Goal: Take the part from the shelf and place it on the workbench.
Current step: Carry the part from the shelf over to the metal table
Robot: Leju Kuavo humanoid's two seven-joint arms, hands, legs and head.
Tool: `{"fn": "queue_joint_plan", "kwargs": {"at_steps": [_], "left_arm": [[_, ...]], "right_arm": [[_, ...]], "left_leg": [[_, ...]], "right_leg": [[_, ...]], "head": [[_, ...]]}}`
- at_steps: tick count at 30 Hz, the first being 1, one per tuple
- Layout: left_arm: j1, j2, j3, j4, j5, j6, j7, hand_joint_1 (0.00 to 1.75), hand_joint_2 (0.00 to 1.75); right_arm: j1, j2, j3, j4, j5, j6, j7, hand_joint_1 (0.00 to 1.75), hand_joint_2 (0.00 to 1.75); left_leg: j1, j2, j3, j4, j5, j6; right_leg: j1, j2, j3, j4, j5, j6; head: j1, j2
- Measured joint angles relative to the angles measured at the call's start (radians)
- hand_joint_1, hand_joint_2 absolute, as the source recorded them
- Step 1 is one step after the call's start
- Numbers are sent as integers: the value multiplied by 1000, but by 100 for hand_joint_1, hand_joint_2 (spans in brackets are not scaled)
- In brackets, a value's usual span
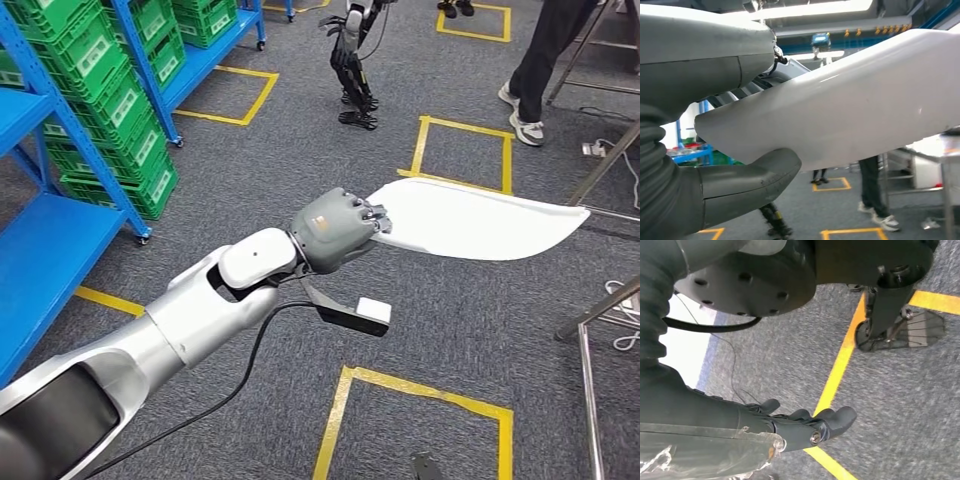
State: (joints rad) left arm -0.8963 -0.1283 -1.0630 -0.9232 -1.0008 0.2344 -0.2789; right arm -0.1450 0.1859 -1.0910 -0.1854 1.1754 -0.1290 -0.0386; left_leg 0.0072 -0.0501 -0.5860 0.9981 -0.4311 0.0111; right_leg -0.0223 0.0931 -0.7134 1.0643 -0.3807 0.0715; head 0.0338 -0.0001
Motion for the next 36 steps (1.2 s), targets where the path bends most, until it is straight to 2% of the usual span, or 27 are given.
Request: {"fn": "queue_joint_plan", "kwargs": {"at_steps": [1,2,3,4,5,6,8,9,10,11,13,15,17,18,19,20,21,22,24,26,28,29,30,32,34,35,36], "left_arm": [[0,-1,0,0,0,-1,0,175,175],[0,0,0,0,0,-1,0,175,175],[1,1,0,0,0,-1,0,175,175],[3,3,-1,0,0,-1,0,175,175],[4,3,-1,0,0,-1,0,175,175],[5,3,-1,0,0,-1,0,175,175],[4,3,-1,0,0,-1,0,175,175],[3,3,0,0,0,-1,0,175,175],[2,3,0,0,0,-1,0,175,175],[2,3,0,0,0,-1,0,175,175],[1,3,0,0,0,-1,0,175,175],[1,2,0,0,0,-1,0,175,175],[3,4,0,0,0,-1,0,175,175],[5,6,0,0,0,-1,0,175,175],[8,8,0,0,0,-1,0,175,175],[10,10,-1,0,0,-1,0,175,175],[11,11,-1,0,0,-1,0,175,175],[11,11,-1,0,0,-1,0,175,175],[8,11,0,0,0,-1,0,175,175],[6,11,0,0,0,-1,0,175,175],[6,9,0,0,0,-1,0,175,175],[6,7,-1,0,0,-1,0,175,175],[4,4,0,0,0,-1,0,175,175],[3,3,0,0,0,-1,0,175,175],[6,6,-1,0,0,-2,0,175,175],[7,6,-1,0,0,-2,0,175,175],[8,6,-1,0,0,-3,0,175,175]], "right_arm": [[-1,0,0,0,0,0,0,0,175],[-2,0,0,0,0,0,-1,0,175],[-3,0,0,0,0,0,-1,0,175],[-4,0,0,0,0,0,-2,0,175],[-5,0,0,0,0,0,-2,0,175],[-4,0,0,0,0,0,-2,0,175],[-2,0,0,0,0,0,-2,0,175],[-1,0,0,0,0,0,-2,0,175],[-2,0,0,0,0,0,-2,0,175],[-2,0,0,0,0,0,-2,0,175],[0,0,0,0,0,0,-2,0,175],[2,0,0,0,0,0,-2,0,175],[1,0,0,0,0,0,-2,0,175],[1,0,0,0,0,0,-2,0,175],[2,0,0,0,0,0,-2,0,175],[3,0,0,0,0,0,-2,0,175],[5,0,0,0,0,0,-2,0,175],[5,0,0,0,0,0,-2,0,175],[4,0,0,0,0,0,-2,0,175],[4,0,0,0,0,0,-3,0,175],[6,0,0,0,0,0,-4,0,175],[7,0,0,0,0,0,-5,0,175],[7,0,0,0,0,0,-5,0,175],[5,0,0,0,0,0,-6,0,175],[2,0,0,0,0,0,-7,0,175],[1,0,0,0,0,0,-7,0,175],[1,0,0,0,1,0,-7,0,175]], "left_leg": [[-1,15,2,-2,1,3],[-2,30,3,-3,0,6],[-3,47,3,-3,-1,7],[-4,64,4,-2,-2,7],[-4,80,5,-2,-4,6],[-4,94,7,-2,-6,4],[-7,117,14,-1,-13,-4],[-10,125,17,0,-17,-9],[-14,134,20,0,-20,-14],[-18,142,21,0,-21,-17],[-17,156,24,-1,-25,-24],[-12,128,10,35,-55,-32],[-9,76,-47,157,-119,-36],[-9,62,-85,230,-147,-35],[-9,57,-116,285,-161,-35],[-9,54,-131,305,-154,-33],[-9,52,-128,283,-127,-31],[-8,43,-106,227,-86,-28],[-1,-1,-45,88,-17,-26],[2,-30,-16,21,-1,-27],[0,-15,-14,13,0,-21],[0,-4,-13,11,2,-15],[1,7,-12,8,5,-9],[-2,32,-11,6,6,0],[-5,61,-11,6,5,2],[-7,75,-10,6,4,3],[-7,89,-9,6,3,3]], "right_leg": [[2,-40,-25,53,-29,2],[3,-68,-56,123,-64,6],[3,-80,-86,191,-92,9],[2,-86,-104,235,-106,12],[2,-89,-102,241,-102,14],[1,-95,-77,204,-82,15],[5,-133,10,65,-30,14],[7,-149,43,10,-14,8],[10,-159,61,-22,-8,1],[12,-157,63,-30,-10,-8],[11,-131,58,-31,-7,-24],[9,-109,57,-34,-3,-38],[7,-85,57,-36,0,-47],[7,-72,56,-36,0,-50],[7,-58,56,-36,0,-51],[7,-43,56,-36,1,-51],[7,-28,56,-36,1,-50],[6,-13,56,-35,2,-49],[4,15,54,-33,4,-42],[2,38,45,-33,9,-30],[-2,53,37,-40,16,-16],[-1,39,32,-37,14,-11],[1,11,21,-18,1,-7],[5,-59,-27,89,-57,-2],[5,-84,-84,221,-114,2],[5,-86,-92,247,-119,3],[5,-89,-78,231,-107,3]], "head": [[2,0],[4,0],[4,0],[4,0],[4,0],[4,0],[4,0],[4,0],[2,0],[1,0],[0,0],[0,0],[-3,0],[-4,0],[-5,0],[-5,0],[-5,0],[-5,0],[-5,0],[-5,0],[-5,0],[-5,0],[-2,0],[3,0],[5,0],[5,0],[5,0]]}}
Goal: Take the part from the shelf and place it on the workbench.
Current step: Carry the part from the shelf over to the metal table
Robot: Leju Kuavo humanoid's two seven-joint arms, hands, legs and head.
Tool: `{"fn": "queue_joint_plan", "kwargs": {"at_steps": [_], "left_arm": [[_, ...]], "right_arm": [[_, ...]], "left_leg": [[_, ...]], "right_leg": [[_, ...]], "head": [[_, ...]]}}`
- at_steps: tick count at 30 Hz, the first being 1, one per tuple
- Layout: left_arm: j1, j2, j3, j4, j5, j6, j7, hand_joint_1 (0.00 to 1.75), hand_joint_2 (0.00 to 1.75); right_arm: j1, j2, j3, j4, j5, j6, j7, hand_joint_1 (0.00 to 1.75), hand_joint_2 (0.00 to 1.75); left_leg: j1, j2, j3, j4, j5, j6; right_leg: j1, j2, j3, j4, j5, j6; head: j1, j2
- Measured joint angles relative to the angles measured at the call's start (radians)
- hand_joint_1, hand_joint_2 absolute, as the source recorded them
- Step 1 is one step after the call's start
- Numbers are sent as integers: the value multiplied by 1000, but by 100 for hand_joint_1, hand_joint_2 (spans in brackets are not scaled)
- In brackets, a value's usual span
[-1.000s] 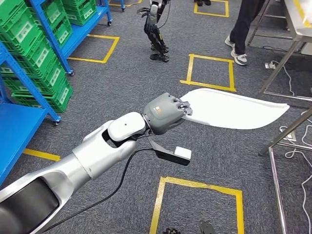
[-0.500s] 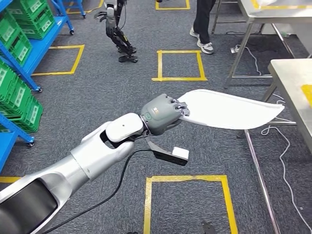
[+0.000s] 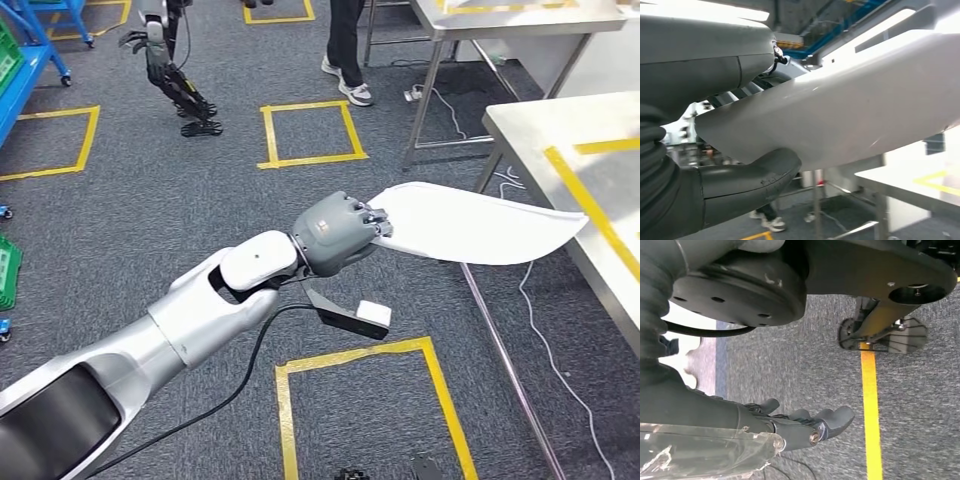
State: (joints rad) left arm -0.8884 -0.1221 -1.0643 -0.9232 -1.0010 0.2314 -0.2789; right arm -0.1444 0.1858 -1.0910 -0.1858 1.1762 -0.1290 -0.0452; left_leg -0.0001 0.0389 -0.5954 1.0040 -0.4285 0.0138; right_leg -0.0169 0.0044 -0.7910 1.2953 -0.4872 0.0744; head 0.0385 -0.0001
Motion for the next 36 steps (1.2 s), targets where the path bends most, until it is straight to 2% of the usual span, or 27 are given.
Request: {"fn": "queue_joint_plan", "kwargs": {"at_steps": [1,3,4,5,7,8,9,11,13,14,15,17,19,20,21,22,23,24,25,27,28,29,30,31,32,34,36], "left_arm": [[0,0,0,0,0,-2,0,175,175],[-2,-1,0,0,0,-6,0,175,175],[-3,-1,0,0,0,-8,0,175,175],[-4,-1,0,0,0,-10,0,175,175],[-5,-1,0,0,0,-12,0,175,175],[-5,-2,0,0,0,-12,0,175,175],[-5,-3,0,0,1,-12,0,175,175],[-6,-2,0,-1,2,-14,0,175,175],[-4,2,0,-1,3,-16,0,175,175],[-2,4,-1,-1,3,-17,0,175,175],[-1,5,-2,-1,3,-17,0,175,175],[-2,5,-3,-1,4,-18,-1,175,175],[-4,5,-3,-1,5,-19,-1,175,175],[-5,5,-3,-1,6,-19,-2,175,175],[-6,5,-3,-1,6,-19,-2,175,175],[-6,4,-4,-1,6,-19,-2,175,175],[-6,2,-4,-1,6,-19,-2,175,175],[-6,-1,-4,-1,6,-20,-3,175,175],[-7,-3,-4,-1,6,-20,-3,175,175],[-8,-4,-4,-1,6,-20,-3,175,175],[-6,-2,-5,-1,6,-21,-3,175,175],[-5,-1,-5,-1,6,-22,-3,175,175],[-4,0,-5,-1,6,-22,-4,175,175],[-3,0,-6,-1,6,-23,-4,175,175],[-4,-1,-6,-1,6,-23,-5,175,175],[-5,0,-5,-1,6,-23,-5,175,175],[-7,0,-5,-1,6,-23,-5,175,175]], "right_arm": [[1,0,0,0,1,0,1,0,175],[3,0,0,0,2,0,2,0,175],[3,0,0,0,2,0,2,0,175],[3,0,0,0,2,0,2,0,175],[3,0,0,0,3,0,2,0,175],[4,0,0,0,3,0,2,0,175],[4,0,0,0,3,-1,2,0,175],[3,0,0,0,5,-1,2,0,175],[1,0,0,0,7,-2,2,0,175],[2,0,0,0,8,-2,2,0,175],[2,0,0,0,9,-2,2,0,175],[3,0,0,0,10,-3,2,0,175],[0,0,0,0,10,-3,2,0,175],[-1,0,0,0,10,-3,2,0,175],[0,0,0,0,10,-3,2,0,175],[2,0,0,0,10,-3,2,0,175],[4,0,0,0,10,-3,2,0,175],[5,0,0,0,9,-3,2,0,175],[5,0,0,0,10,-3,3,0,175],[2,0,0,0,9,-3,4,0,175],[1,0,0,0,9,-3,4,0,175],[-1,0,0,0,9,-3,4,0,175],[-2,0,0,0,9,-3,4,0,175],[-2,0,0,0,9,-3,4,0,175],[0,0,0,0,10,-3,5,0,175],[2,0,0,0,10,-3,6,0,175],[1,0,0,0,10,-3,6,0,175]], "left_leg": [[0,13,2,0,-2,-1],[-5,33,7,1,-7,-7],[-8,41,9,2,-9,-11],[-11,49,10,2,-10,-15],[-12,69,13,0,-12,-22],[-9,67,14,3,-17,-28],[-7,52,10,17,-30,-33],[-4,-1,-31,113,-87,-40],[-3,-29,-100,254,-146,-42],[-3,-32,-122,294,-153,-42],[-2,-34,-127,297,-139,-41],[4,-52,-82,196,-69,-42],[15,-102,-21,66,-17,-46],[18,-120,-5,30,-10,-46],[17,-127,1,16,-12,-43],[16,-117,0,13,-12,-37],[15,-105,-1,11,-9,-29],[14,-93,-1,10,-6,-21],[13,-80,0,8,-3,-14],[8,-54,0,7,-3,-5],[5,-39,-1,7,-3,-3],[2,-24,-1,7,-4,-2],[1,-9,-1,7,-5,-1],[0,5,1,7,-7,-1],[-1,17,3,8,-9,-2],[-5,37,7,9,-14,-8],[-10,56,9,9,-16,-16]], "right_leg": [[0,-7,35,-55,27,-1],[6,-51,118,-196,73,-6],[9,-67,143,-241,84,-12],[13,-76,152,-261,85,-18],[16,-53,149,-263,88,-31],[15,-41,149,-264,90,-36],[12,-29,149,-266,93,-42],[6,-5,149,-269,97,-52],[4,22,147,-269,100,-57],[3,37,146,-269,101,-57],[2,52,146,-269,102,-57],[-1,81,146,-269,104,-51],[-3,110,139,-264,107,-40],[-4,122,133,-264,109,-33],[-6,133,128,-265,113,-25],[-9,144,122,-270,118,-17],[-11,140,118,-272,120,-11],[-9,119,111,-263,115,-7],[-6,87,96,-234,97,-5],[0,22,42,-113,33,-3],[0,9,12,-43,2,-3],[0,5,-7,5,-15,-3],[0,3,-7,17,-13,-4],[1,-1,14,-14,5,-6],[2,-12,53,-78,35,-8],[13,-54,129,-209,74,-17],[21,-68,153,-258,80,-27]], "head": [[0,0],[0,0],[-1,0],[-2,0],[-3,0],[-3,0],[-3,0],[-6,0],[-9,0],[-10,0],[-10,0],[-10,0],[-10,0],[-10,0],[-12,0],[-12,0],[-13,0],[-10,0],[-6,0],[0,0],[1,0],[0,0],[1,0],[0,0],[1,0],[0,0],[-1,0]]}}
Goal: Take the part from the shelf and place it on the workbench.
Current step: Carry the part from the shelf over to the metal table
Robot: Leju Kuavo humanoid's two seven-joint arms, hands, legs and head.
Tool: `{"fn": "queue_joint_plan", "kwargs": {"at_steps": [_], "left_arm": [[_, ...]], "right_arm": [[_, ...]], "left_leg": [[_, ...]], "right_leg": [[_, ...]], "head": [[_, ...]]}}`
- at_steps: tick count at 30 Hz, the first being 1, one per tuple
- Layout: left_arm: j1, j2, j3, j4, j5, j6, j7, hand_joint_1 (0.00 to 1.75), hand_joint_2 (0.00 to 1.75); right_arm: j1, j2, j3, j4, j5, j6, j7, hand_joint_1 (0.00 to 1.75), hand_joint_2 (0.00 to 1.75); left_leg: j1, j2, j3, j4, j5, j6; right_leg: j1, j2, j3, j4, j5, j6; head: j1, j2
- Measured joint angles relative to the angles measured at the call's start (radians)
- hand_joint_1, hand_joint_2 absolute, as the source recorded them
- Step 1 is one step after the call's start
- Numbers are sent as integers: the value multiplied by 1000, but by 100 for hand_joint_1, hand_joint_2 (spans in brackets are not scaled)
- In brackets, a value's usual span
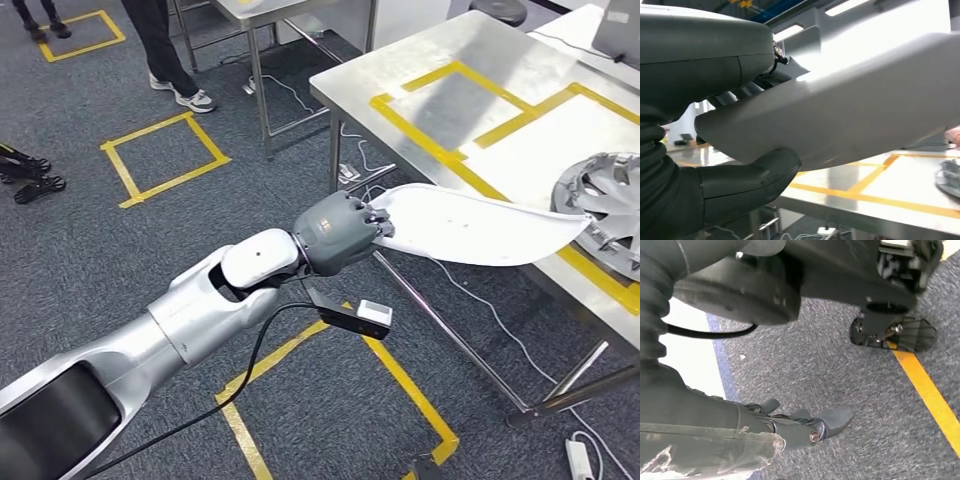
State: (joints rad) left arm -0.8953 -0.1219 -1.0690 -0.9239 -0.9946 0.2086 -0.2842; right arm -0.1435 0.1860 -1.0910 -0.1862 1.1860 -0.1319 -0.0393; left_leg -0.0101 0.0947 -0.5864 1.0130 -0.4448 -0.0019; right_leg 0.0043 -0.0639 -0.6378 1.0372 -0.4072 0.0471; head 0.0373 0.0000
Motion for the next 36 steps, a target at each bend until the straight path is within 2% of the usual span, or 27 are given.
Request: {"fn": "queue_joint_plan", "kwargs": {"at_steps": [2,4,6,8,9,10,11,13,15,16,17,18,19,20,21,22,23,24,25,26,28,29,30,31,33,35,36], "left_arm": [[-1,-1,0,0,0,0,0,175,175],[-2,-3,1,-2,0,0,0,175,175],[-2,-1,1,-2,0,0,0,175,175],[3,6,0,-2,0,0,0,175,175],[5,8,0,-2,0,-1,0,175,175],[6,9,-1,-2,0,-1,0,175,175],[6,10,-1,-2,0,-1,0,175,175],[4,10,0,-2,0,-1,0,175,175],[4,11,0,-2,0,-1,0,175,175],[4,11,0,-2,0,-1,0,175,175],[4,10,-1,-2,0,-1,0,175,175],[4,7,-1,-2,0,-1,0,175,175],[3,5,0,-2,0,-1,0,175,175],[2,3,0,-2,0,-1,0,175,175],[2,3,0,-2,0,-1,0,175,175],[2,5,0,-2,0,-1,0,175,175],[4,6,-1,-2,0,-1,0,175,175],[5,8,-1,-2,0,-2,0,175,175],[6,8,-1,-2,0,-2,0,175,175],[6,7,-1,-2,0,-2,0,175,175],[5,6,-1,-2,0,-2,0,175,175],[4,7,-1,-2,0,-2,0,175,175],[3,8,0,-2,0,-2,0,175,175],[2,8,-1,-2,0,-4,0,175,175],[1,7,-1,-2,0,-6,-1,175,175],[-2,6,0,-3,1,-8,-1,175,175],[-3,7,0,-3,1,-9,-2,175,175]], "right_arm": [[2,0,0,0,0,0,0,0,175],[3,0,0,0,0,0,0,0,175],[2,0,0,0,0,-1,1,0,175],[1,0,0,0,0,-1,1,0,175],[3,0,0,0,0,0,1,0,175],[4,0,0,0,0,0,1,0,175],[5,0,0,0,0,0,1,0,175],[3,0,0,0,0,0,2,0,175],[2,0,0,0,0,0,2,0,175],[3,0,0,0,0,0,1,0,175],[4,0,0,0,0,0,0,0,175],[5,0,0,0,0,-1,0,0,175],[5,0,0,0,0,-1,-1,0,175],[4,0,0,0,0,0,-1,0,175],[3,0,0,0,0,0,-1,0,175],[1,0,0,0,0,0,-1,0,175],[-1,0,0,0,0,0,-1,0,175],[-2,0,0,0,0,0,-1,0,175],[-3,0,0,0,0,0,-1,0,175],[-1,0,0,0,0,0,-1,0,175],[2,0,0,0,0,0,1,0,175],[3,0,0,0,1,0,1,0,175],[3,0,0,0,1,0,2,0,175],[3,0,0,0,1,0,1,0,175],[5,1,0,0,1,0,1,0,175],[5,1,0,0,2,-1,1,0,175],[4,1,0,0,2,-1,0,0,175]], "left_leg": [[1,14,2,-1,-3,-10],[7,-19,-8,27,-26,-21],[11,-72,-58,135,-84,-30],[11,-87,-122,261,-131,-35],[11,-88,-137,285,-128,-35],[12,-90,-134,270,-106,-35],[15,-99,-112,220,-70,-36],[27,-152,-49,86,-7,-40],[34,-193,-17,14,7,-36],[33,-190,-14,5,4,-30],[32,-177,-16,6,6,-22],[32,-164,-16,4,8,-14],[32,-150,-15,2,10,-6],[32,-136,-14,1,11,0],[28,-123,-14,1,10,4],[25,-108,-13,1,9,6],[22,-92,-13,1,8,8],[20,-76,-12,2,6,9],[19,-62,-11,2,4,10],[18,-50,-8,2,2,9],[15,-29,0,2,-5,2],[12,-20,3,3,-8,-2],[9,-10,5,2,-10,-6],[6,-1,7,1,-12,-10],[8,12,13,1,-18,-21],[11,-23,-3,44,-51,-31],[12,-51,-28,98,-79,-35]], "right_leg": [[-1,26,-3,-3,5,-11],[-6,48,-2,-9,10,-22],[-12,70,-2,-12,14,-30],[-15,97,-3,-12,15,-32],[-17,111,-4,-12,16,-32],[-18,126,-4,-11,17,-30],[-20,141,-4,-11,18,-28],[-22,170,-9,-7,20,-18],[-24,195,-20,-5,23,-3],[-26,207,-26,-7,27,4],[-30,218,-31,-12,31,12],[-30,212,-37,-10,30,17],[-27,190,-47,6,20,20],[-24,157,-66,45,-2,22],[-20,117,-94,106,-34,23],[-19,91,-126,178,-67,24],[-19,77,-154,240,-91,25],[-19,71,-167,274,-99,25],[-19,69,-160,267,-88,24],[-18,63,-131,220,-61,23],[-12,26,-52,81,-9,17],[-7,9,-24,32,4,11],[-3,-1,-12,7,6,5],[1,3,-11,4,3,-2],[-1,28,-12,1,5,-14],[-7,51,-8,-4,8,-25],[-11,63,-7,-6,9,-30]], "head": [[0,0],[0,0],[-3,0],[-6,0],[-6,0],[-6,0],[-6,0],[-7,0],[-8,0],[-10,0],[-11,0],[-11,0],[-7,0],[-4,0],[0,0],[2,0],[2,0],[2,0],[3,0],[3,0],[3,0],[3,0],[3,0],[3,0],[3,0],[0,0],[-2,0]]}}
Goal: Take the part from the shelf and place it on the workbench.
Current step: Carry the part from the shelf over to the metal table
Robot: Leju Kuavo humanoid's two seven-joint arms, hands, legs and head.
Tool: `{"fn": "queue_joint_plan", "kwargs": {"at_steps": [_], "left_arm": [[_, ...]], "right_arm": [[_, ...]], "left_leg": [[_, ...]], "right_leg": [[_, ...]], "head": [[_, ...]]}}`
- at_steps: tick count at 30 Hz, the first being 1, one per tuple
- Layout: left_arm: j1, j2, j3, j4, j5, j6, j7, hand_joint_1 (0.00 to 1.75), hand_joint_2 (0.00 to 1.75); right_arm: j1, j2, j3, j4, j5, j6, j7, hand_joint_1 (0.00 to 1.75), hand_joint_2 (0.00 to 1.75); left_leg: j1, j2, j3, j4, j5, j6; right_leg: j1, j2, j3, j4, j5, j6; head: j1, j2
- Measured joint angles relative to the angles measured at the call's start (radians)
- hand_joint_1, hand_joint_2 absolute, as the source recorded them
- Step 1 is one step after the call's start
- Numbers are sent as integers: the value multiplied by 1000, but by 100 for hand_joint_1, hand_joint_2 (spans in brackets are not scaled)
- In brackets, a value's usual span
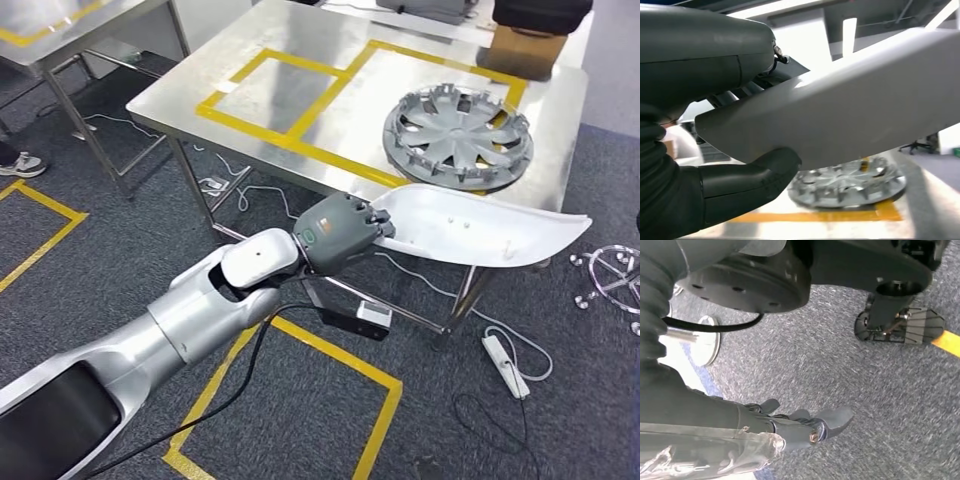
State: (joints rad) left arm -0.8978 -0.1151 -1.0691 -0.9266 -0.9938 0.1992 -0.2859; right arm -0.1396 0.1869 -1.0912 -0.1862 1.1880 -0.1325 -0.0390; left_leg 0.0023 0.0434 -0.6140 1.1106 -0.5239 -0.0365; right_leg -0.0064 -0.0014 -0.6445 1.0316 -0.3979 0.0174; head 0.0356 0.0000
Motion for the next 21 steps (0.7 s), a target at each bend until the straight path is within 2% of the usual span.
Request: {"fn": "queue_joint_plan", "kwargs": {"at_steps": [1,2,3,4,5,6,7,8,9,10,12,13,16,17,19,21], "left_arm": [[0,2,0,0,0,-1,0,175,175],[2,4,-1,0,0,-3,-1,175,175],[5,7,-2,0,0,-4,-1,175,175],[6,9,-2,0,1,-4,-2,175,175],[7,10,-2,0,1,-4,-2,175,175],[7,10,-2,0,2,-4,-2,175,175],[6,11,-2,0,4,-4,-3,175,175],[5,11,-2,0,6,-4,-3,175,175],[5,11,-2,0,8,-4,-4,175,175],[6,12,-2,0,9,-4,-5,175,175],[6,10,-2,0,10,-3,-5,175,175],[6,9,-2,0,10,-2,-5,175,175],[5,7,-2,0,9,1,-5,175,175],[6,7,-2,0,8,2,-5,175,175],[6,7,-2,0,6,1,-4,175,175],[6,8,-2,0,2,-2,2,175,175]], "right_arm": [[-2,0,0,0,1,0,-1,0,175],[-2,0,0,0,1,0,-1,0,175],[-2,0,0,0,2,0,-1,0,175],[-1,0,0,0,3,-1,-2,0,175],[0,0,0,0,4,-1,-2,0,175],[1,1,0,0,5,-2,-2,0,175],[0,1,0,0,6,-2,-2,0,175],[-1,1,0,0,7,-4,-3,0,175],[-1,1,0,0,9,-5,-4,0,175],[0,1,0,0,10,-6,-6,0,175],[1,1,0,0,14,-6,-8,0,175],[1,1,0,0,15,-6,-8,0,175],[0,1,0,0,18,-6,-8,0,175],[1,1,0,0,18,-6,-7,0,175],[1,1,0,0,19,-6,-6,0,175],[1,1,0,0,18,-6,-5,0,175]], "left_leg": [[0,-23,-35,70,-31,-2],[0,-33,-71,136,-55,-3],[0,-37,-98,179,-61,-3],[0,-39,-108,186,-48,-2],[1,-42,-98,154,-15,-1],[3,-53,-73,93,26,-1],[8,-78,-43,25,60,-2],[13,-102,-17,-33,81,-2],[16,-123,-2,-69,89,-1],[17,-135,4,-85,88,3],[15,-125,4,-91,89,14],[16,-122,3,-94,91,16],[16,-121,3,-97,95,17],[15,-121,3,-97,95,20],[12,-122,2,-96,97,25],[11,-124,2,-96,97,27]], "right_leg": [[-2,12,0,0,1,-3],[-2,26,0,0,1,-5],[-3,40,0,0,1,-5],[-4,55,0,0,1,-5],[-5,70,0,1,2,-3],[-7,84,0,1,3,-1],[-7,97,-2,3,3,4],[-8,109,-6,6,3,9],[-8,119,-10,7,4,16],[-9,127,-15,6,6,23],[-13,138,-17,-3,12,35],[-13,139,-16,-8,16,33],[-11,135,-13,-15,22,7],[-11,134,-12,-16,22,3],[-12,130,-11,-19,24,6],[-14,127,-9,-22,24,21]], "head": [[-2,0],[-3,0],[-3,0],[-3,0],[-3,0],[-3,0],[-3,0],[-4,0],[-4,0],[-5,0],[-6,0],[-4,0],[1,0],[1,0],[1,0],[1,0]]}}
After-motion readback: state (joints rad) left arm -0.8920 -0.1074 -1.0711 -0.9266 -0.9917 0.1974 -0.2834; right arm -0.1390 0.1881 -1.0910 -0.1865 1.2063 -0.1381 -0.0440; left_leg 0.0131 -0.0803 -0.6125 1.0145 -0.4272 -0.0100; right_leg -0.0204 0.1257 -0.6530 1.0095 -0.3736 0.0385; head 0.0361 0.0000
